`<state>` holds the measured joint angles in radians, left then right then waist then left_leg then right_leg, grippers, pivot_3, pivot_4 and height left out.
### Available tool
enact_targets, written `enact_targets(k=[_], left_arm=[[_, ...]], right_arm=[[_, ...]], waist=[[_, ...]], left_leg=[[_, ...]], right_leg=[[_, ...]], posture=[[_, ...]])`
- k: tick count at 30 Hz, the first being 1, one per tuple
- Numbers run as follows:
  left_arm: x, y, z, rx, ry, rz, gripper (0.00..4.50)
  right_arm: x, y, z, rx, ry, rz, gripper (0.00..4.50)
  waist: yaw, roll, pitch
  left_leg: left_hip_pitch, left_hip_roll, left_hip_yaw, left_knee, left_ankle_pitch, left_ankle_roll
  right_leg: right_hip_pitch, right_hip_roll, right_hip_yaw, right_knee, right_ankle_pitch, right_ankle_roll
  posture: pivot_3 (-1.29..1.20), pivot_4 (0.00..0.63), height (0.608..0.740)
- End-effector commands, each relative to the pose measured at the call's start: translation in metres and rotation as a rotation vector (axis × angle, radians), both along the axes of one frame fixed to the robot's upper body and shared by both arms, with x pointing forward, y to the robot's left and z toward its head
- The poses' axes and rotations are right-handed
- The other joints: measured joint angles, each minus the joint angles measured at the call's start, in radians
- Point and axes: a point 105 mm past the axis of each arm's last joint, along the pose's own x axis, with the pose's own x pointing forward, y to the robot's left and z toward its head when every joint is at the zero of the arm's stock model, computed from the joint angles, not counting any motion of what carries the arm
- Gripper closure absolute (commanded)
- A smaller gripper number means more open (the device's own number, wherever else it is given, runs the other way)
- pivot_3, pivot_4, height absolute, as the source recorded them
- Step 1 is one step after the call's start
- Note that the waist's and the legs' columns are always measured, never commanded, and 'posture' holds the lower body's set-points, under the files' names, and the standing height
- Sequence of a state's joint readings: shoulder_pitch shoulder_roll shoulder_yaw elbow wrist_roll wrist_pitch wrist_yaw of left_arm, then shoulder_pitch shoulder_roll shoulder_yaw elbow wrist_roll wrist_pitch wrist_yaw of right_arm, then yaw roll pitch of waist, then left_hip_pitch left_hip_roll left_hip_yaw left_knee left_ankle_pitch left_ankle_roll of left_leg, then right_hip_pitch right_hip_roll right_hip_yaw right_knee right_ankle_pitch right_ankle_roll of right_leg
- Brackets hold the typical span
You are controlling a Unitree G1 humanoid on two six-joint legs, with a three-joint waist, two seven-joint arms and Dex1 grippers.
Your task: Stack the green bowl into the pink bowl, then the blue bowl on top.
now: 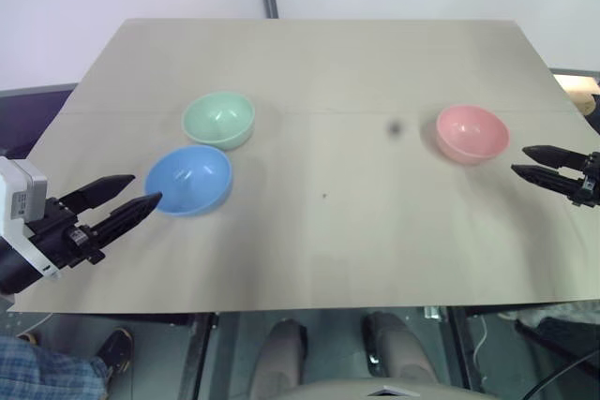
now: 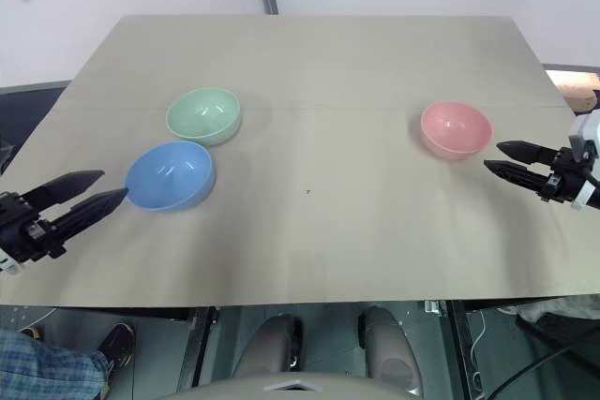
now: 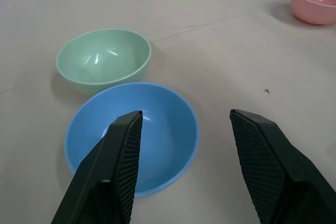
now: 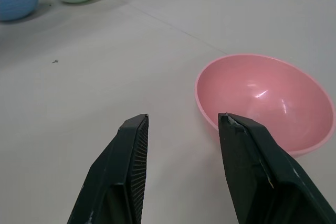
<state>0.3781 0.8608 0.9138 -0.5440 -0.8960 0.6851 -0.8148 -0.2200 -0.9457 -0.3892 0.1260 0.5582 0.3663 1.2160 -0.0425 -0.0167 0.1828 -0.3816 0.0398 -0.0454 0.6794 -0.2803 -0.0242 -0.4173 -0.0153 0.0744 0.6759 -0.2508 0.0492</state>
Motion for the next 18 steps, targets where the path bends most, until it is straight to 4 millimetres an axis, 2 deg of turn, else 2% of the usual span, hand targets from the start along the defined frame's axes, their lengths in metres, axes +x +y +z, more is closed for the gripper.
enact_targets(k=[1,18], left_arm=[[-0.0047,-0.0038,0.0099,0.032,-0.051,-0.009,1.67],[-0.0053,-0.0057,0.0056,0.022,-0.05,-0.019,1.67]], right_arm=[[-0.0001,0.0013,0.0103,-0.017,-0.038,0.018,2.16],[0.0024,0.0044,0.0067,-0.032,-0.031,0.022,2.16]], waist=[[0.0,0.0,0.0],[0.0,0.0,0.0]], left_leg=[[0.0,0.0,0.0,0.0,0.0,0.0],[0.0,0.0,0.001,0.0,0.0,0.0]], right_leg=[[0.0,0.0,0.0,0.0,0.0,0.0],[0.0,0.0,0.001,0.0,0.0,0.0]], posture=[[0.0,0.15,0.74],[0.0,0.15,0.74]])
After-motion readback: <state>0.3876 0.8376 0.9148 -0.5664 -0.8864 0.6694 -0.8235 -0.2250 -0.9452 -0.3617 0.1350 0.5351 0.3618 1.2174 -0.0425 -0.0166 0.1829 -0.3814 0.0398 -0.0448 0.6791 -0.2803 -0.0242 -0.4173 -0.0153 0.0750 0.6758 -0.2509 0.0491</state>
